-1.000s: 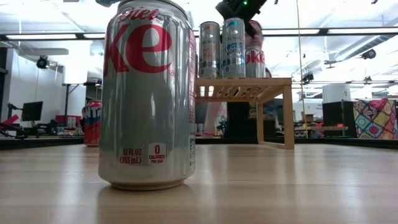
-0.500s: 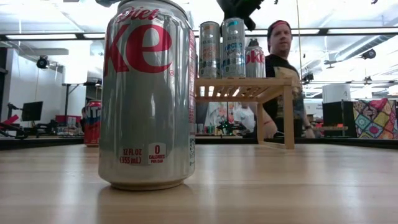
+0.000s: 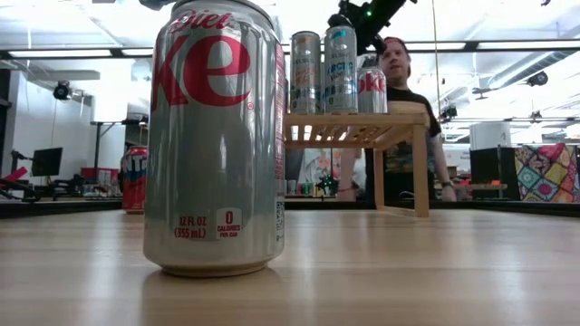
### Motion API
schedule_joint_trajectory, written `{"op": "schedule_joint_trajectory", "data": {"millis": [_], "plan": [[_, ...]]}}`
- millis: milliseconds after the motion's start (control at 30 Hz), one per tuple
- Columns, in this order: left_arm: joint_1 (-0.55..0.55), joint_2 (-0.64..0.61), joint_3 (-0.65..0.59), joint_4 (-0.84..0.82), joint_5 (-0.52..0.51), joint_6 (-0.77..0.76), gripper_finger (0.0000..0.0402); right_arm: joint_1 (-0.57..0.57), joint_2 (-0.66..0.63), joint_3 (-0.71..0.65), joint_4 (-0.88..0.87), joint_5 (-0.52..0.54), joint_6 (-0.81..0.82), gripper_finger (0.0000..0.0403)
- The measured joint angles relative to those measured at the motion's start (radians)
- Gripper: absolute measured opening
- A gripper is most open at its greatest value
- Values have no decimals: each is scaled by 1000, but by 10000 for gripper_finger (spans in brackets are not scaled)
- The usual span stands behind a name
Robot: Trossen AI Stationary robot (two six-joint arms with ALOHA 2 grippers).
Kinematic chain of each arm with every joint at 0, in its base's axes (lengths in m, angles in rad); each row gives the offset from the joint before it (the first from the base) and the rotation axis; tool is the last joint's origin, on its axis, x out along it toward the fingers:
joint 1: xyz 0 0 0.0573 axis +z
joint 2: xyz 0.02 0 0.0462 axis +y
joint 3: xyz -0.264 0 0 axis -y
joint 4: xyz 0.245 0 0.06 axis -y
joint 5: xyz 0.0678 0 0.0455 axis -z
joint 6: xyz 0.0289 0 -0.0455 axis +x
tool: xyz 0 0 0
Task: Place canned beverage on shelf
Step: Adjust the soda cans on the shelf
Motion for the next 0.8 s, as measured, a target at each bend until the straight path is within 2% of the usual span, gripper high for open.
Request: {"op": "schedule_joint_trajectory", "data": {"millis": [233,800], "plan": [[0,0,0,0,0,0,125,-14,1,0,-37,-55,0,9],[0,0,0,0,0,-10,125,0,7,0,-129,-55,42,9]]}}
